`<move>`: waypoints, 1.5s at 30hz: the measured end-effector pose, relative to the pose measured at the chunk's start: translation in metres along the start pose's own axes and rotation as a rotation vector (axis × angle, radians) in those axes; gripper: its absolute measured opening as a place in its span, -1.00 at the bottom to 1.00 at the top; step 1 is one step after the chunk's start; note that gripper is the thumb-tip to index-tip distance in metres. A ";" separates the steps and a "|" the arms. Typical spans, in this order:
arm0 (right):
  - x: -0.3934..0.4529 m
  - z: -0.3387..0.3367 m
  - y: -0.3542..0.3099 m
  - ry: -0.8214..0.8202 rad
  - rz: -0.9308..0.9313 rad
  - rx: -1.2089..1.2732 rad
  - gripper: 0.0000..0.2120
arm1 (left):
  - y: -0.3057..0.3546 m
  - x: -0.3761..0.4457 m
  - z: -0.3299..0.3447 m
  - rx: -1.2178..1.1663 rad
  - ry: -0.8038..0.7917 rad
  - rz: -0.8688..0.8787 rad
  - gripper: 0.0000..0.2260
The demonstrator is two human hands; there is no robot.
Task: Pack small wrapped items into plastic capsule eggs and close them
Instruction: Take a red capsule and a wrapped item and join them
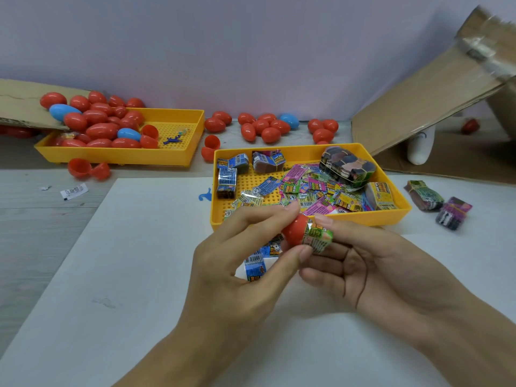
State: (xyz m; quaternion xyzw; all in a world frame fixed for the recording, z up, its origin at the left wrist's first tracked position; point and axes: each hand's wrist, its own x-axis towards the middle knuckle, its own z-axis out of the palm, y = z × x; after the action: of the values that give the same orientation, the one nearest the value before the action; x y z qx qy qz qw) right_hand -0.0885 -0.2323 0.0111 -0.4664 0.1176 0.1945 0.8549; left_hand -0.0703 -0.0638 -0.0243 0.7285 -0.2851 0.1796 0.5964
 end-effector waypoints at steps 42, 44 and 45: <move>0.003 -0.003 0.005 0.078 -0.257 -0.216 -0.52 | 0.003 0.000 0.002 -0.185 -0.029 -0.252 -0.76; 0.002 -0.003 0.010 0.143 -0.502 -0.385 -0.44 | 0.005 0.000 0.001 -0.238 0.017 -0.334 -0.75; 0.001 -0.002 0.013 0.155 -0.636 -0.498 -0.40 | 0.006 -0.001 0.000 -0.272 0.035 -0.373 -0.74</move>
State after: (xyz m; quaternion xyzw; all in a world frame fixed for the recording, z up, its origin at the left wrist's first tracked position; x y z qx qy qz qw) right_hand -0.0928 -0.2278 -0.0003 -0.6856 -0.0191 -0.0928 0.7218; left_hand -0.0747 -0.0649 -0.0203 0.6785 -0.1568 0.0387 0.7167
